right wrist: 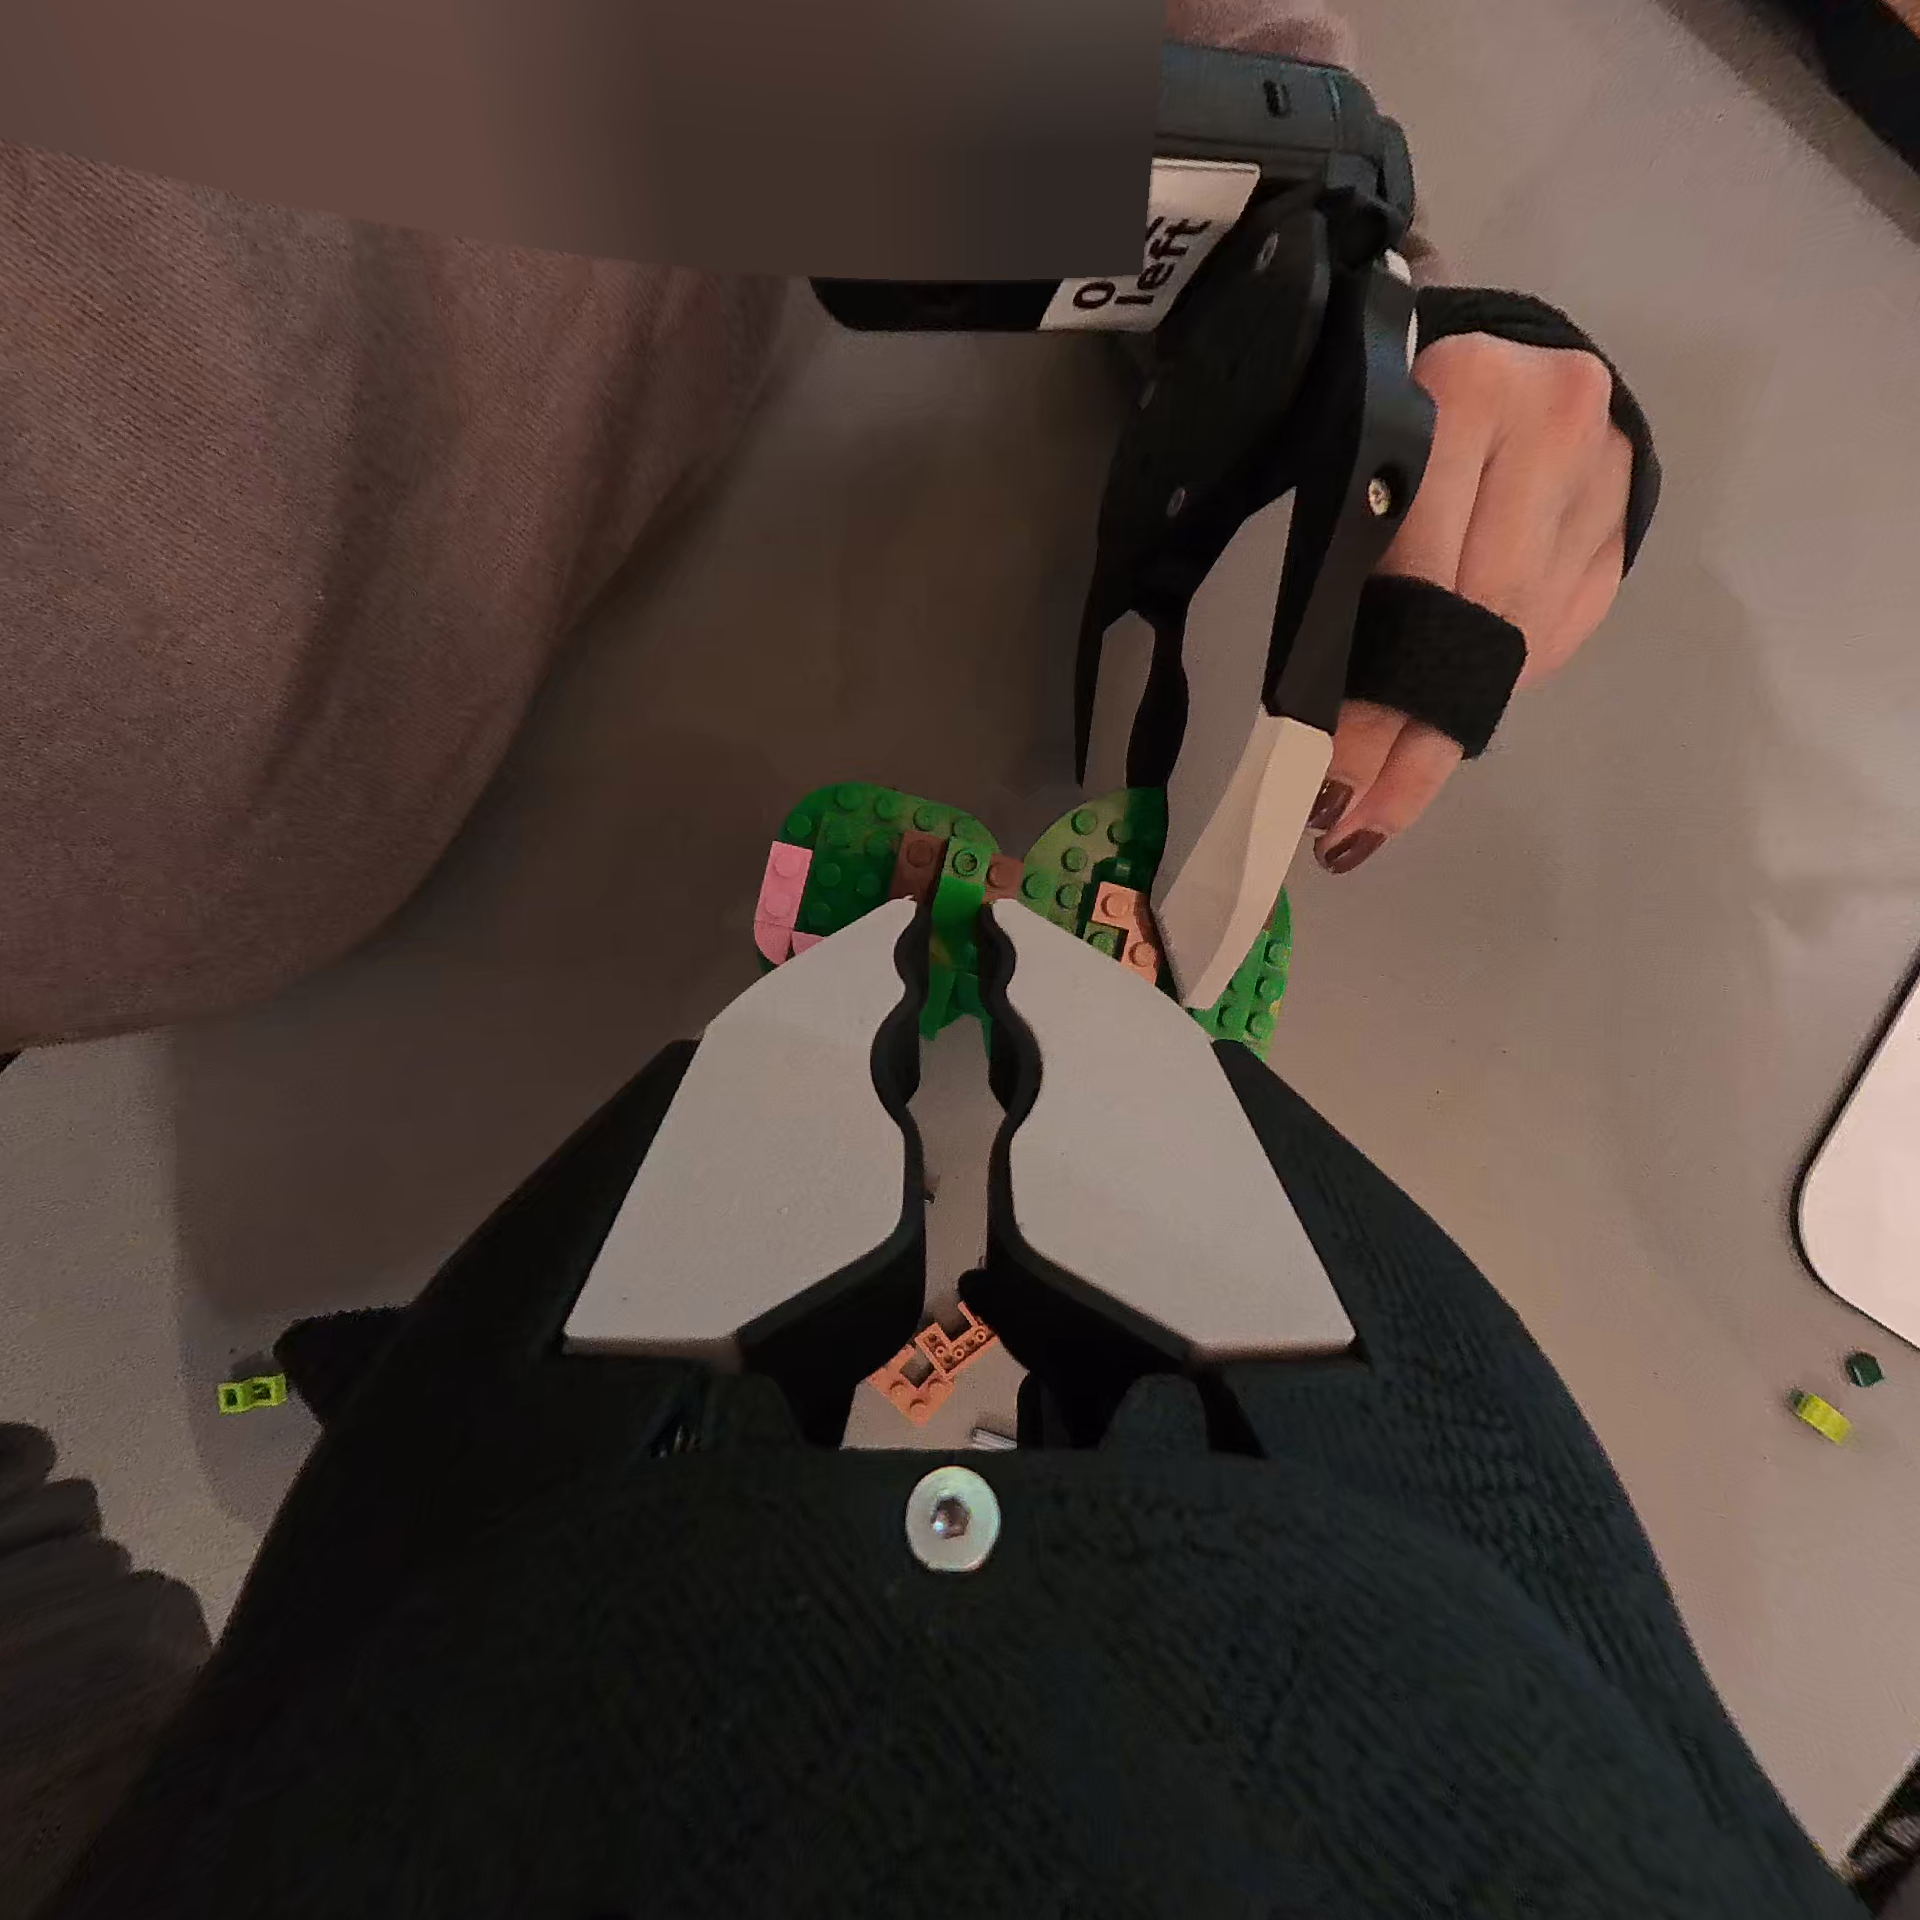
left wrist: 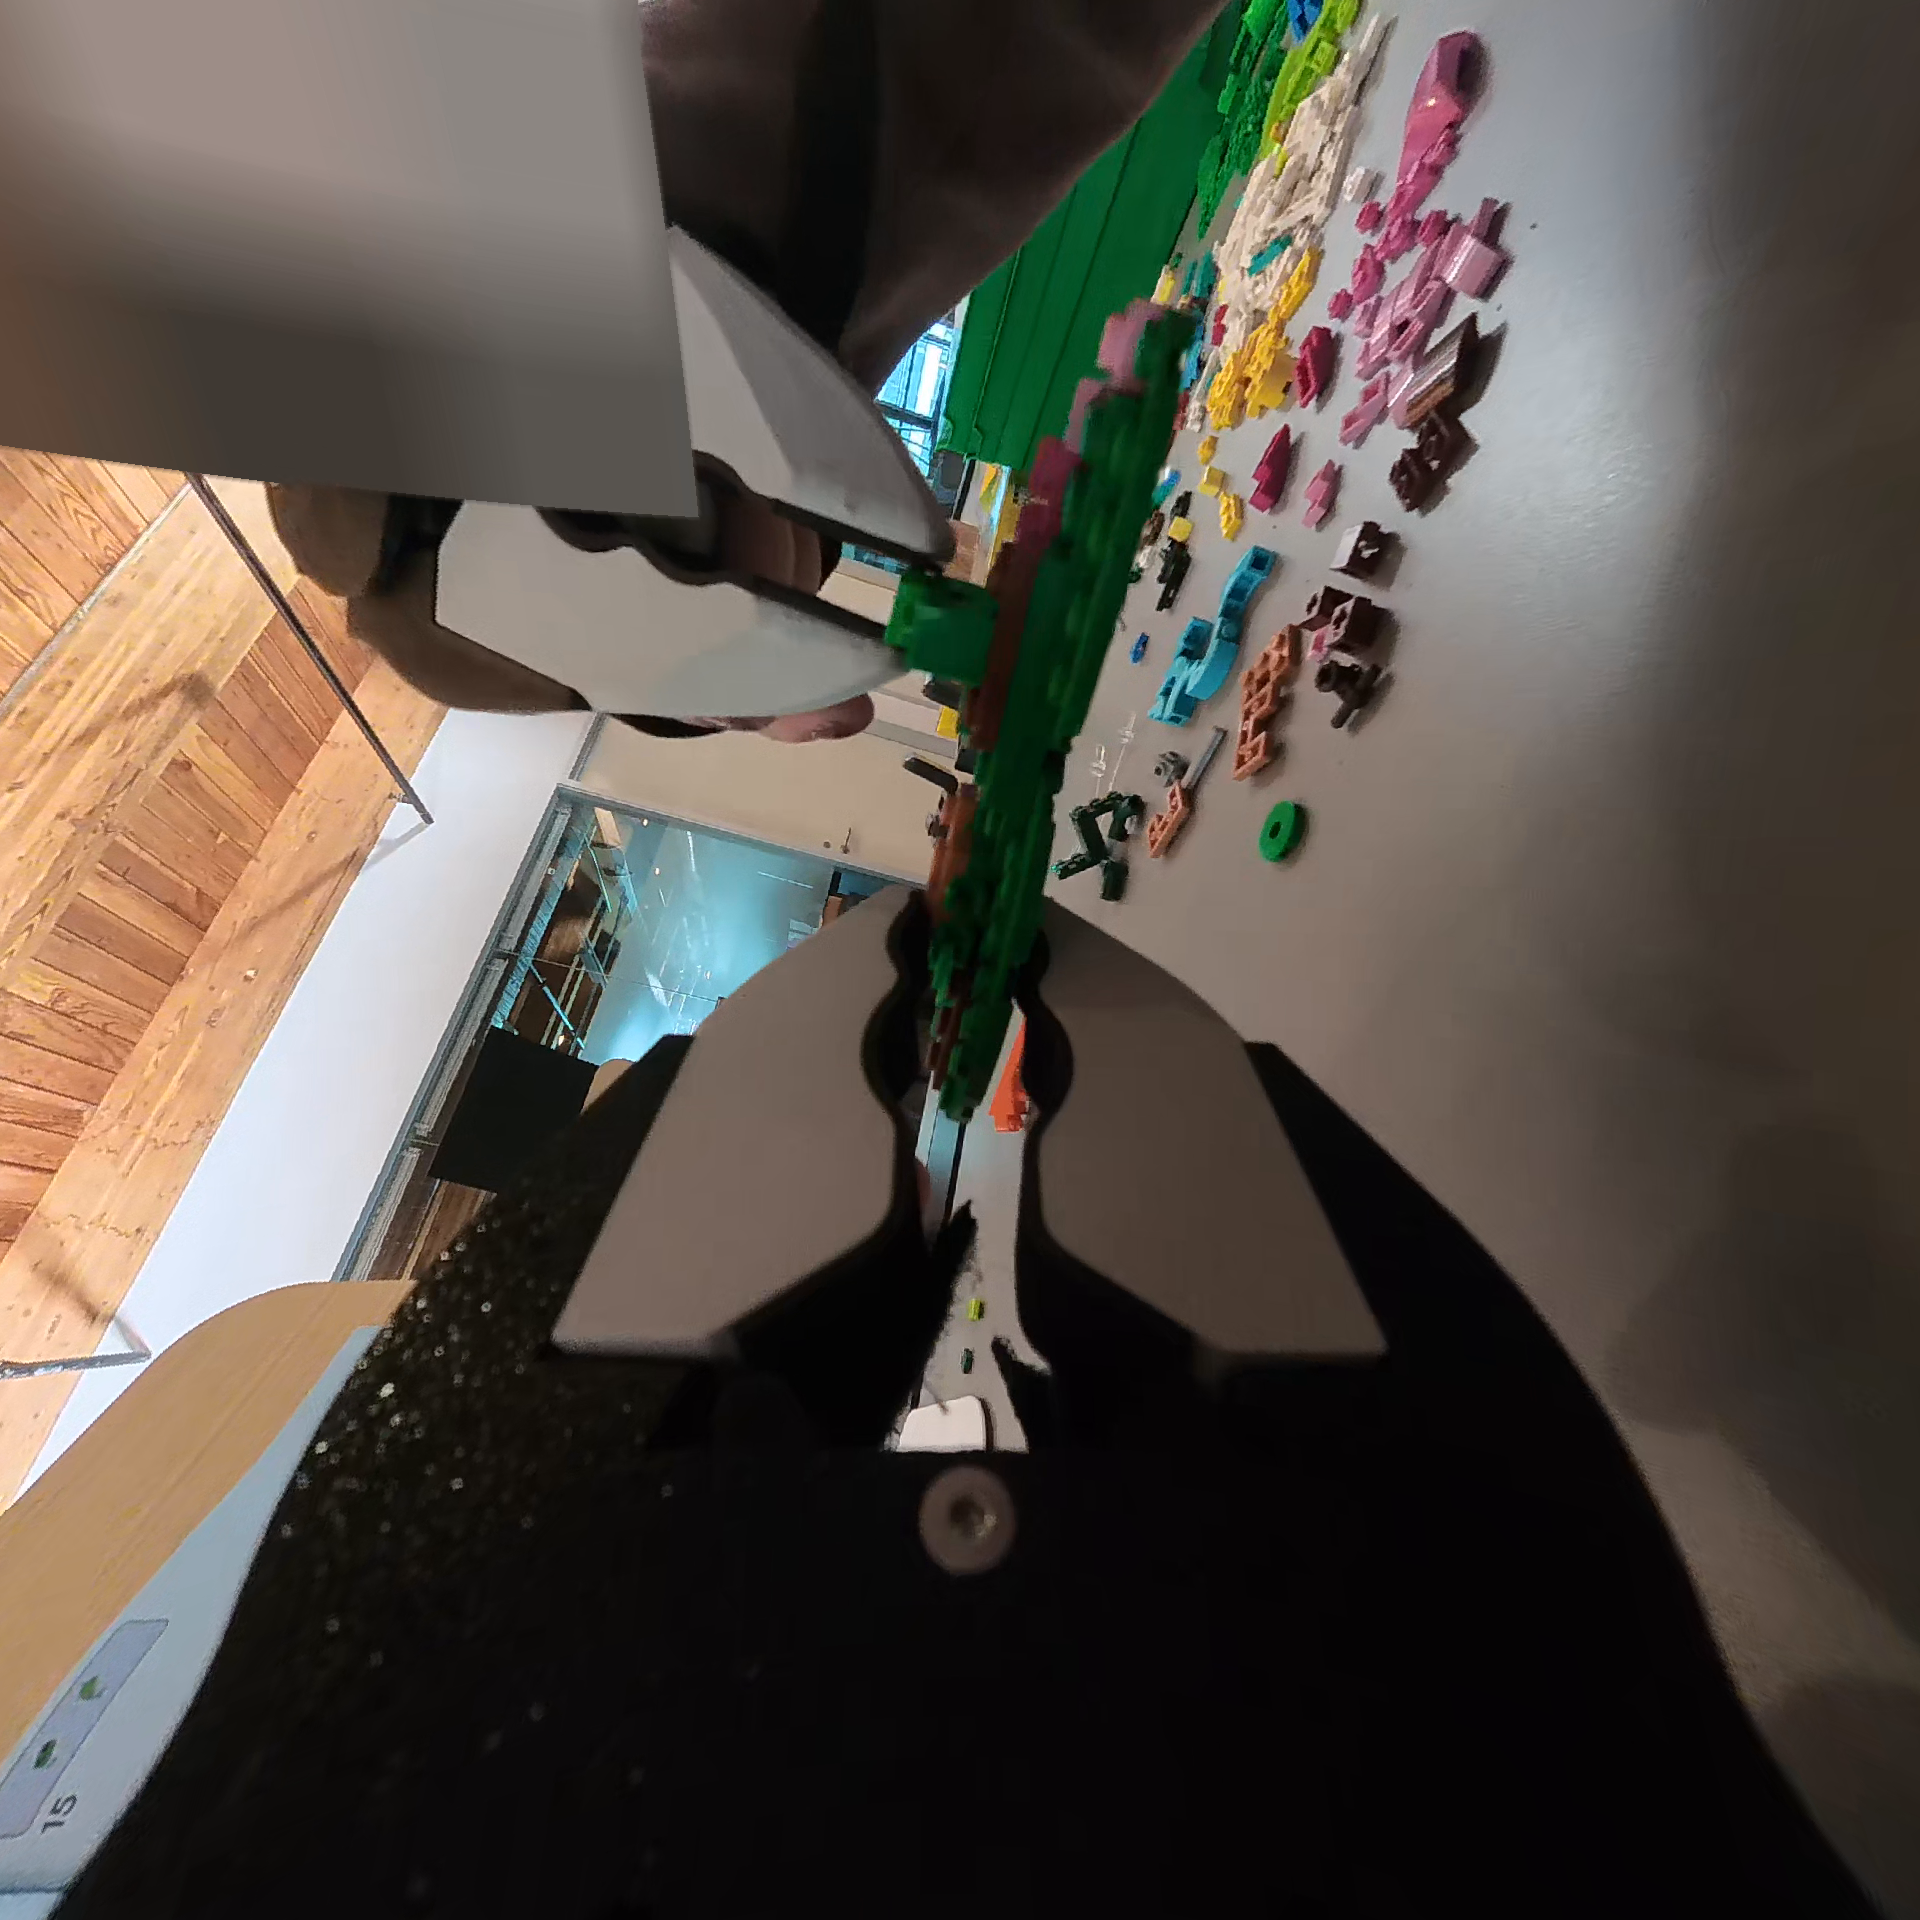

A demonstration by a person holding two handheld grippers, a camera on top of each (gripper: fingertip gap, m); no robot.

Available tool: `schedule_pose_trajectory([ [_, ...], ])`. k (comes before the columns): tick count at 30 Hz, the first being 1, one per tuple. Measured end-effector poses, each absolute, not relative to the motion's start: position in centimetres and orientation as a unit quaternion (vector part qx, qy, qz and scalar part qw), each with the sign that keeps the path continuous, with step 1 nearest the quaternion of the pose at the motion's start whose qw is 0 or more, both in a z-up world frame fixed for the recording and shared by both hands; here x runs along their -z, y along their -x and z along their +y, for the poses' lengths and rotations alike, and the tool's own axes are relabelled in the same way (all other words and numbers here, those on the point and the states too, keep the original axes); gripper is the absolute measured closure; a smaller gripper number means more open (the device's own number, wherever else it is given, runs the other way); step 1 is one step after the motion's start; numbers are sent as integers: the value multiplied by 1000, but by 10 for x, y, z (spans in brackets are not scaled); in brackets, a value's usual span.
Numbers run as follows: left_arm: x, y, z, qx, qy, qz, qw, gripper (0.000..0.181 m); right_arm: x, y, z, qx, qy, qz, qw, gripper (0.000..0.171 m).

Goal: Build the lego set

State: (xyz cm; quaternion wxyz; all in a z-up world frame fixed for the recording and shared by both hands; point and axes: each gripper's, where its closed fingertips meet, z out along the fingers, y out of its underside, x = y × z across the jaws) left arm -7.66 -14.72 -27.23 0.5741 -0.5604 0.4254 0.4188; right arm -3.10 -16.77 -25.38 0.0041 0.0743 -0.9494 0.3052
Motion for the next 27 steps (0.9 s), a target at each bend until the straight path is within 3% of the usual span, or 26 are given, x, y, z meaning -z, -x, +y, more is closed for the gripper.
schedule_pose_trajectory([
  [1, 272, 76, -147, -418, 560, 424, 576, 167, 254, 31, -168, -306, -74, -949, 3, 164],
  [11, 272, 77, -147, -418, 561, 425, 574, 167, 250, 33, -167, -313, -71, -947, 8, 159],
  [14, 271, 82, -147, -423, 567, 414, 573, 167, 244, 40, -163, -319, -57, -945, 44, 150],
  [21, 266, 102, -148, -436, 589, 373, 569, 166, 226, 52, -155, -345, -59, -903, 250, 106],
  [25, 265, 110, -149, -431, 602, 354, 572, 167, 232, 58, -152, -288, -100, -865, 399, 85],
  [27, 264, 111, -149, -428, 605, 346, 576, 167, 239, 61, -153, -257, -118, -843, 457, 85],
])
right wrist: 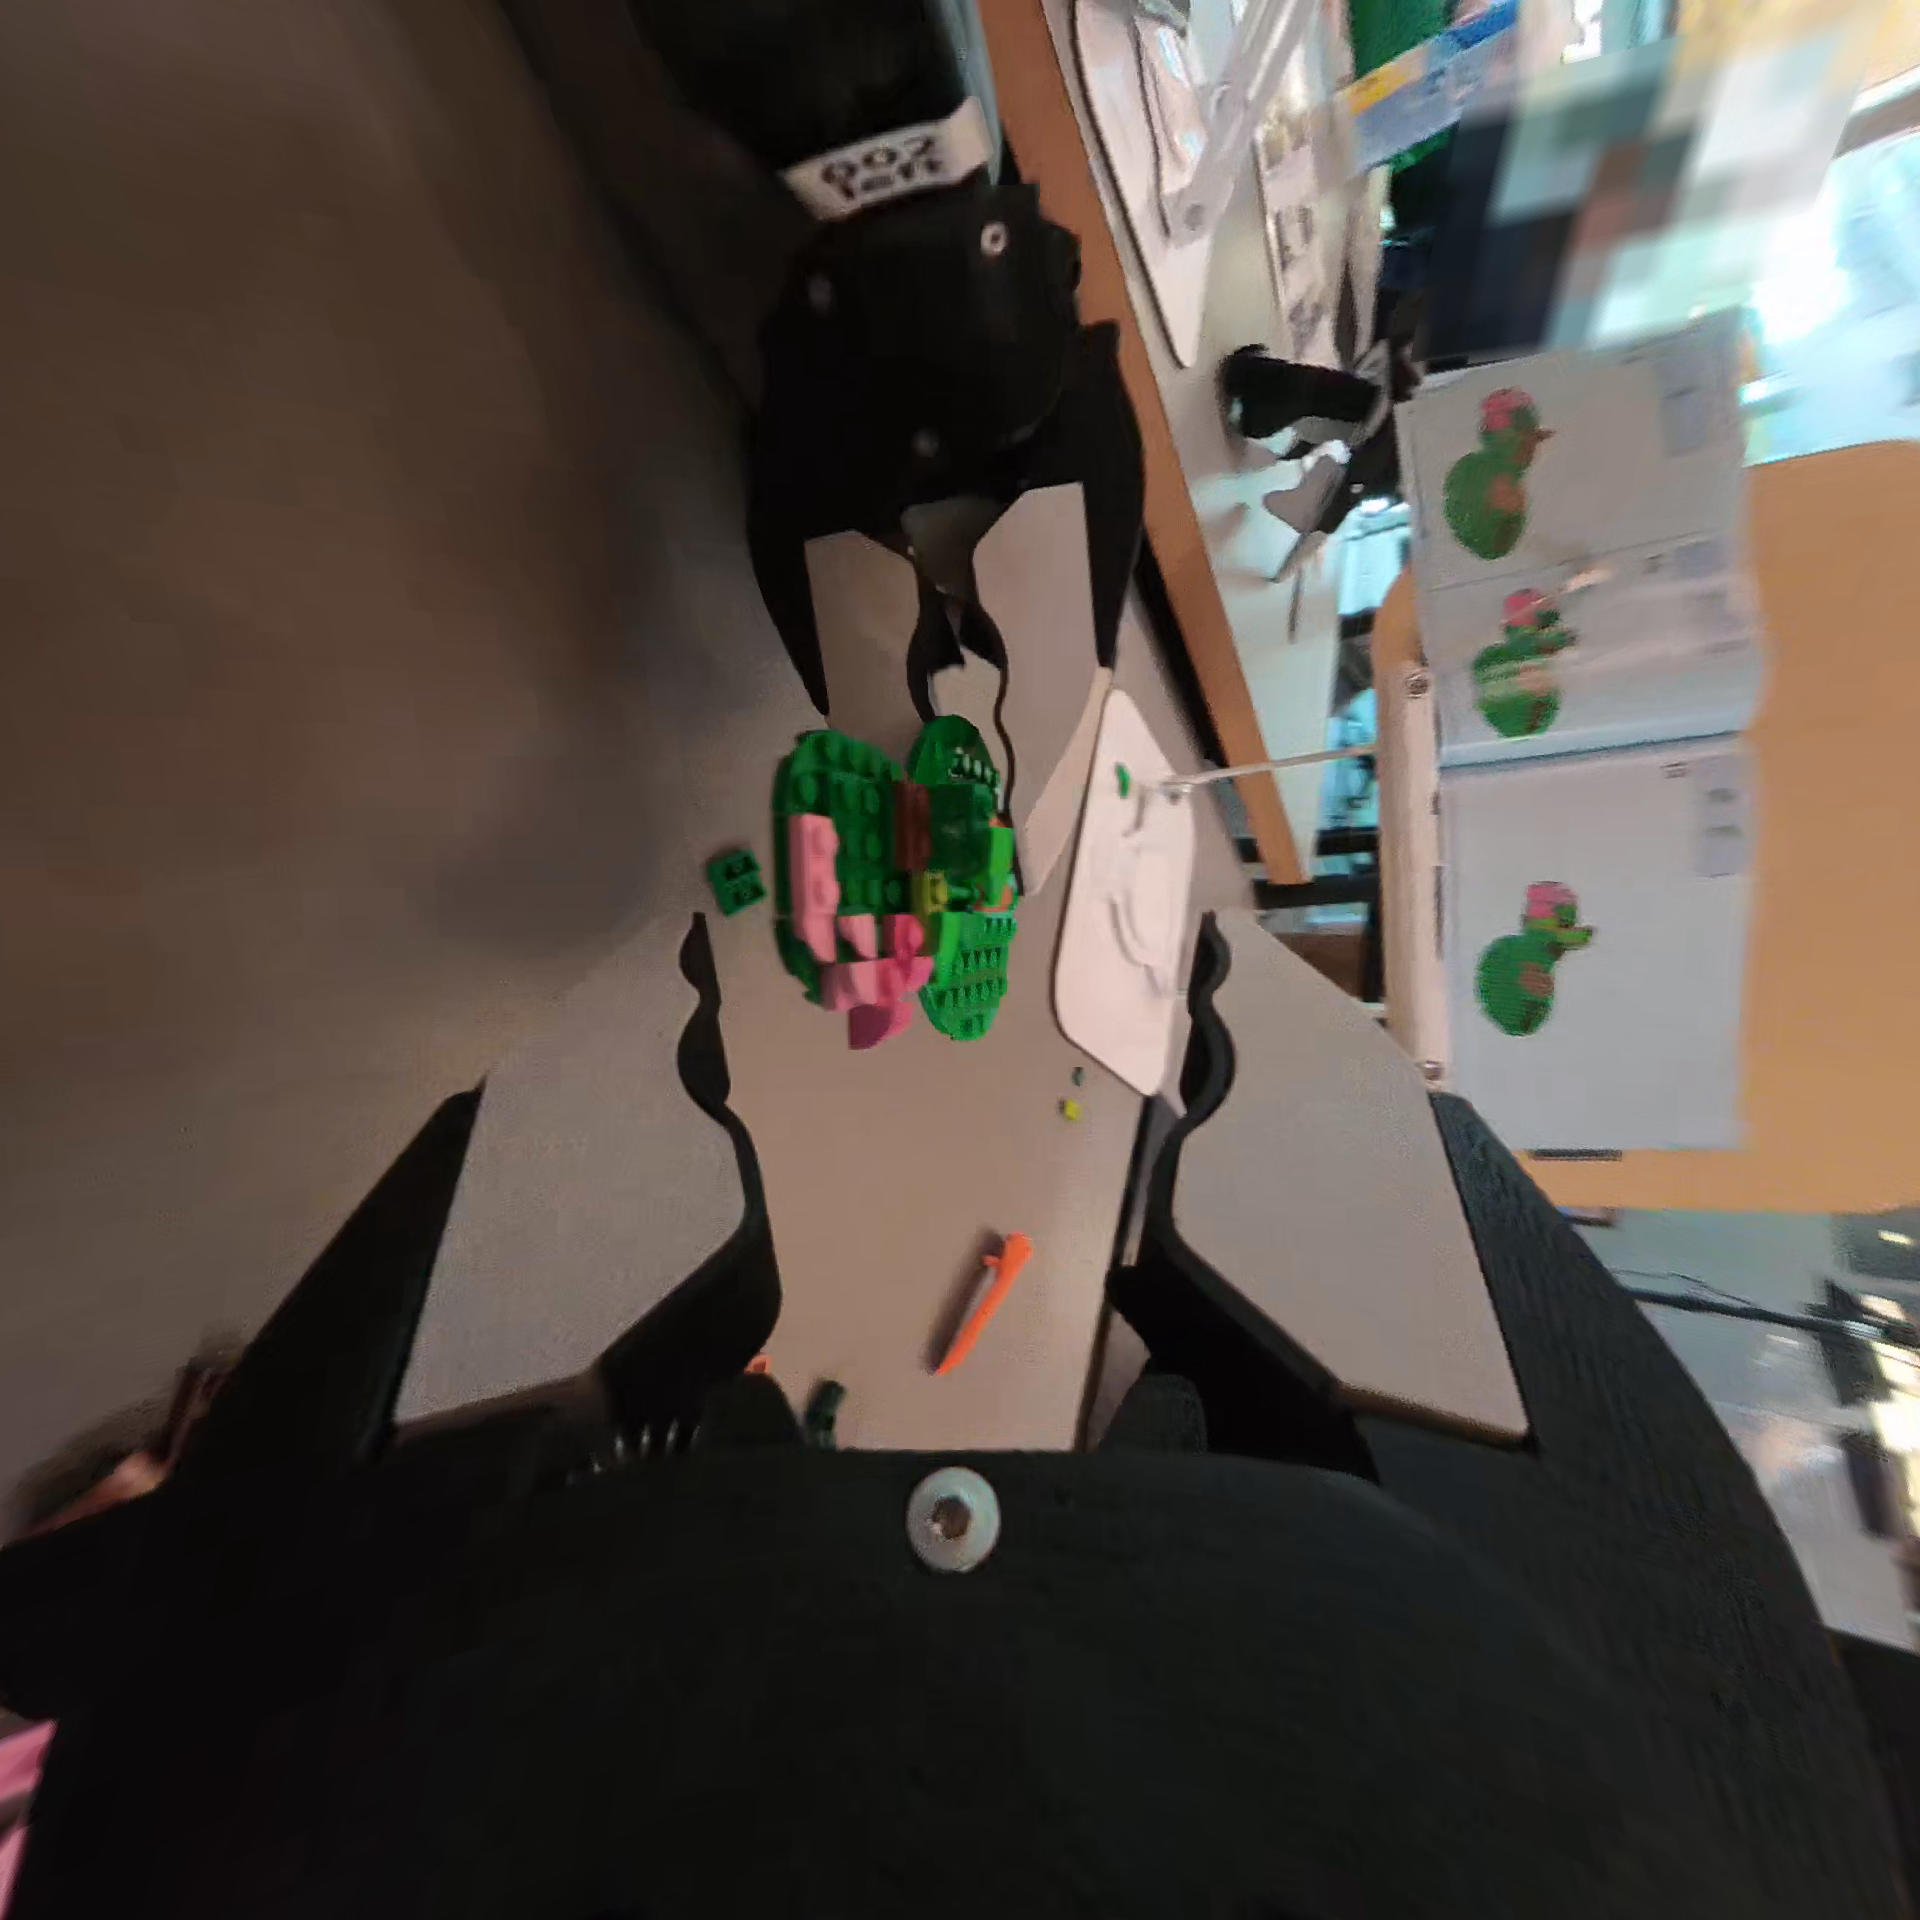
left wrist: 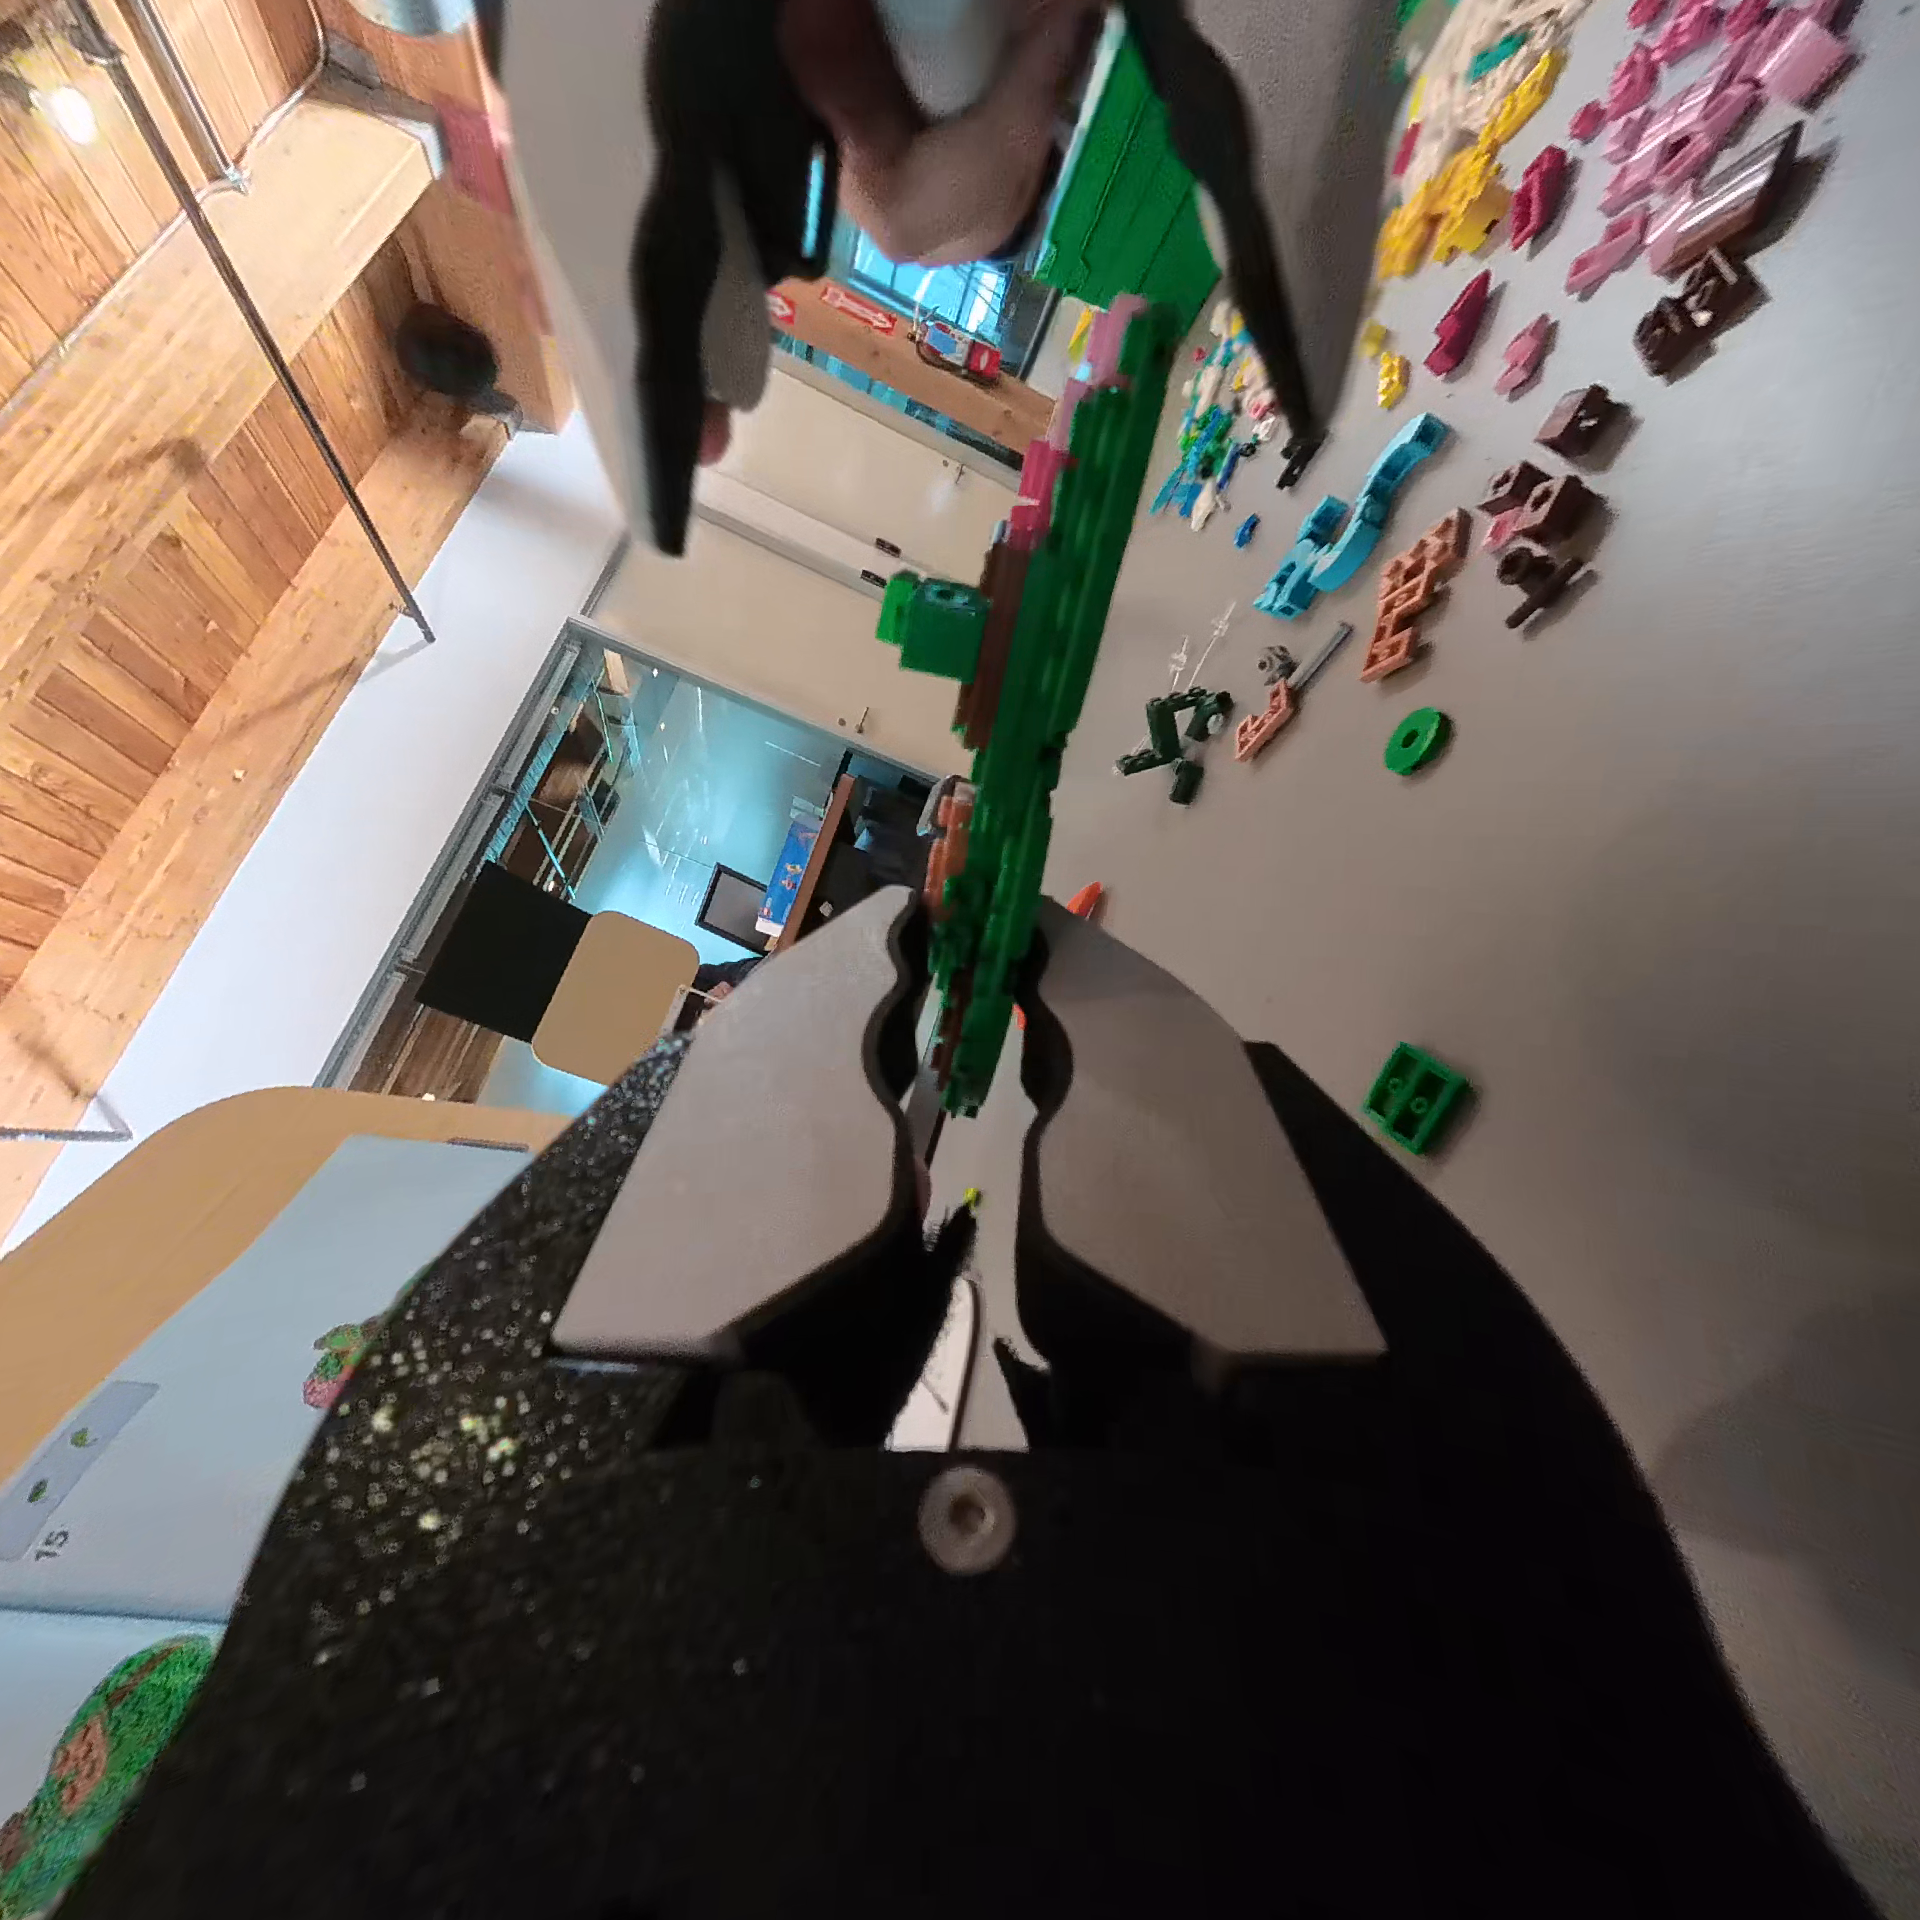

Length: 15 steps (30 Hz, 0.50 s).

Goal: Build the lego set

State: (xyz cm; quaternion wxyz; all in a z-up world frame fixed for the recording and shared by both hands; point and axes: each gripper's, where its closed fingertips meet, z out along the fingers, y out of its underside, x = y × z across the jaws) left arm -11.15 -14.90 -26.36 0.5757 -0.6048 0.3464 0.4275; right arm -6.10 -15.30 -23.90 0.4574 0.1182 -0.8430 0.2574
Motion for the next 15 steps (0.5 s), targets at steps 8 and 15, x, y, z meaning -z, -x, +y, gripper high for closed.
schedule_pose_trajectory([
  [8, 262, 110, -149, -417, 609, 340, 583, 166, 248, 76, -165, -231, -112, -796, 548, 103],
  [15, 264, 108, -149, -414, 610, 343, 582, 166, 251, 82, -169, -228, -109, -795, 552, 120],
])
